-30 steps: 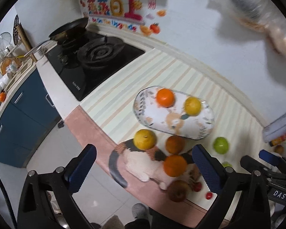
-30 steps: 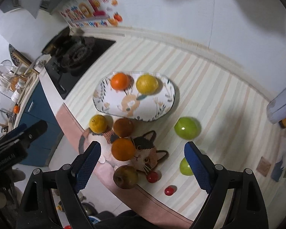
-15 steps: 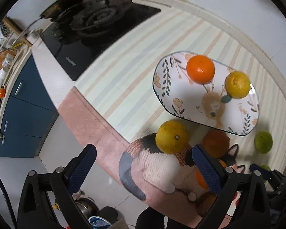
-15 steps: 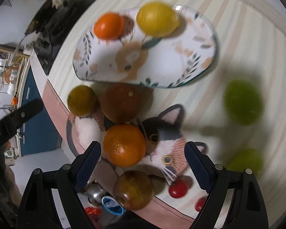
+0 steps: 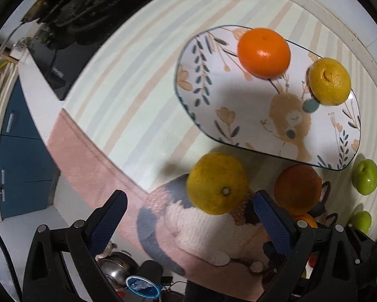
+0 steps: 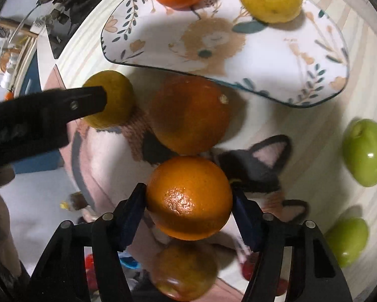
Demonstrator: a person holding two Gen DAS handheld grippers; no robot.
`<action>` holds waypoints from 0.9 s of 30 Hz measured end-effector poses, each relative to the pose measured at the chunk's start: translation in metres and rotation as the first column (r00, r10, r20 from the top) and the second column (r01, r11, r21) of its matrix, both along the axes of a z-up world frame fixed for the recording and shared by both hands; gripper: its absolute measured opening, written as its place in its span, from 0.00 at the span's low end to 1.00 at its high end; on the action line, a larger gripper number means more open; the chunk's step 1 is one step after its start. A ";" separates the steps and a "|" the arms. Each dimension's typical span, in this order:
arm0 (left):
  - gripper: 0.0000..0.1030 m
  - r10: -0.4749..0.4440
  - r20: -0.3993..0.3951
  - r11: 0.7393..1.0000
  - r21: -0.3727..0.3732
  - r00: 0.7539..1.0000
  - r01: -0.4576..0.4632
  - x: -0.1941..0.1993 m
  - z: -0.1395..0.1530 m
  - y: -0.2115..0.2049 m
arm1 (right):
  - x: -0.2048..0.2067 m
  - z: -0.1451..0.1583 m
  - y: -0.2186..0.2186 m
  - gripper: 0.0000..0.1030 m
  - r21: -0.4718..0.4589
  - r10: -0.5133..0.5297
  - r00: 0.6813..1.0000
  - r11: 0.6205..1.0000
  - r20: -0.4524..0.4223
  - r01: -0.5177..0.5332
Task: Organize fruits
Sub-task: 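Grasp a large yellow citrus with the left tool while the right tool grasps an orange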
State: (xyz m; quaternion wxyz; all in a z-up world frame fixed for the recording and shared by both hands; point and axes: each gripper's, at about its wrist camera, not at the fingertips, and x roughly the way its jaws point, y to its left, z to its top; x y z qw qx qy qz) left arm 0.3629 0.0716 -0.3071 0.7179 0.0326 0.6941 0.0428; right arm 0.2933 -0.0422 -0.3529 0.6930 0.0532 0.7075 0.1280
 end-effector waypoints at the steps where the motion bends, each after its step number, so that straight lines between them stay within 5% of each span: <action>1: 0.99 -0.001 -0.009 1.000 -0.011 1.000 0.000 0.001 -0.003 -0.001 | -0.001 0.000 -0.006 0.66 0.000 -0.009 1.000 1.000 -0.009 0.009; 6: 0.98 -0.009 -0.027 0.998 -0.059 1.000 0.008 0.009 -0.016 -0.006 | -0.003 0.002 -0.031 0.66 -0.008 -0.054 0.998 0.999 -0.024 0.053; 10: 0.55 -0.026 -0.048 0.995 -0.096 0.999 0.021 0.011 -0.023 -0.011 | -0.002 -0.002 -0.045 0.66 -0.008 -0.083 0.996 0.996 -0.037 0.083; 27: 0.55 -0.004 -0.048 0.993 -0.121 0.999 -0.002 -0.069 -0.024 -0.013 | -0.016 0.004 -0.075 0.71 0.001 -0.087 0.995 0.996 -0.052 0.087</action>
